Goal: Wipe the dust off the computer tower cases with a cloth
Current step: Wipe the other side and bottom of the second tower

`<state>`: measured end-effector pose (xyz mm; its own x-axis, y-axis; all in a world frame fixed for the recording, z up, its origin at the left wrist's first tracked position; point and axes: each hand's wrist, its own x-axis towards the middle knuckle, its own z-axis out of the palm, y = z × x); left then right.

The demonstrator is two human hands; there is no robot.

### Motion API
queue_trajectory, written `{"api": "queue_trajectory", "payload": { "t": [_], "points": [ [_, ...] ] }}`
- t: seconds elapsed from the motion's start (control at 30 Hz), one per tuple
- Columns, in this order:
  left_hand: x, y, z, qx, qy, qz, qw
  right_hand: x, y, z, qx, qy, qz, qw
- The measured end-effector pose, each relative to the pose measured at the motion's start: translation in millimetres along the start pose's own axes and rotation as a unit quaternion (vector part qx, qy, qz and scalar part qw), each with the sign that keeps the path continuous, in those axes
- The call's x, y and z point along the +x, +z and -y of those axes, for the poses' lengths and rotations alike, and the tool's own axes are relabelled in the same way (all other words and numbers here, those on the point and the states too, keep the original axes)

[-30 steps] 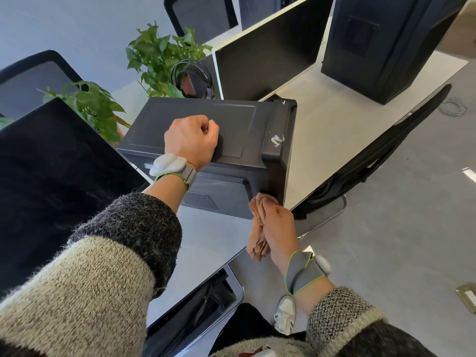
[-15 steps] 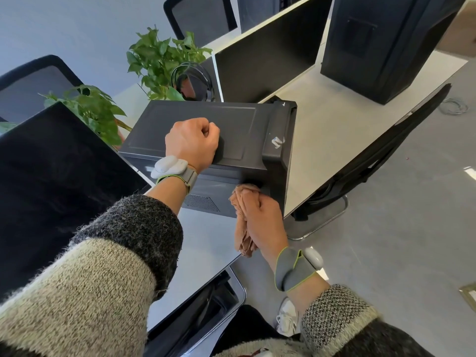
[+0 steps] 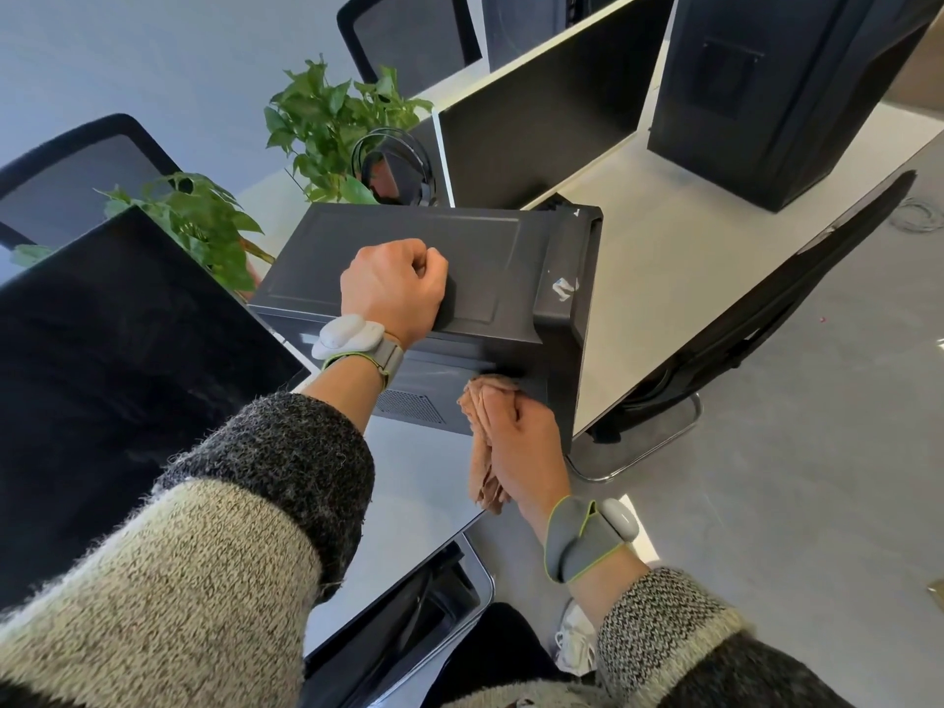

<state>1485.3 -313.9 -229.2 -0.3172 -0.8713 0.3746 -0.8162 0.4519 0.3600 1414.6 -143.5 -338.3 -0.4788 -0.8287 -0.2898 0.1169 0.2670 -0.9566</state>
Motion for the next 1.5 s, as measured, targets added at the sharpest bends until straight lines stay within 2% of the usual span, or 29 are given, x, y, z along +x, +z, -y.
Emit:
{"api": "queue_trajectory", "payload": {
  "t": [0.13, 0.3, 0.5, 0.67, 0.83, 1.1, 1.3, 1.43, 1.5],
  "points": [
    [1.6, 0.6, 2.4, -0.007, 0.006, 0.003, 1.000, -0.1, 2.5, -0.1, 0.002, 0.026, 0.014, 1.000],
    [0.3, 1.1, 6.0, -0.016, 0.014, 0.003, 1.000, -1.4, 7.4, 6.3, 0.011, -0.018, -0.022, 1.000],
    [1.3, -0.7, 4.8, -0.011, 0.025, 0.012, 1.000, -1.2, 14.7, -6.1, 0.037, 0.046, -0.055, 0.997],
    [0.6, -1.2, 6.6, -0.021, 0.036, 0.018, 0.999, -2.5, 21.6, 10.5, 0.043, 0.032, -0.097, 0.994],
    [-0.8, -2.0, 8.2, -0.028, 0.058, 0.008, 0.998, -4.3, 33.4, 1.6, 0.028, 0.072, -0.108, 0.991],
    [-1.3, -1.7, 10.4, -0.039, 0.072, 0.015, 0.996, -3.7, 44.8, 24.0, -0.019, 0.013, -0.141, 0.990],
    [-2.7, -4.9, 11.6, -0.043, 0.082, 0.019, 0.996, 0.2, 36.0, 3.8, -0.105, 0.035, -0.088, 0.990],
    [1.7, -5.4, 14.3, -0.078, 0.055, 0.040, 0.995, -4.9, 42.7, 20.6, -0.041, 0.057, -0.090, 0.994],
    [5.8, -7.1, 19.6, -0.129, 0.040, 0.066, 0.989, -4.5, 47.7, 30.5, -0.017, 0.038, -0.091, 0.995]
  ]
}}
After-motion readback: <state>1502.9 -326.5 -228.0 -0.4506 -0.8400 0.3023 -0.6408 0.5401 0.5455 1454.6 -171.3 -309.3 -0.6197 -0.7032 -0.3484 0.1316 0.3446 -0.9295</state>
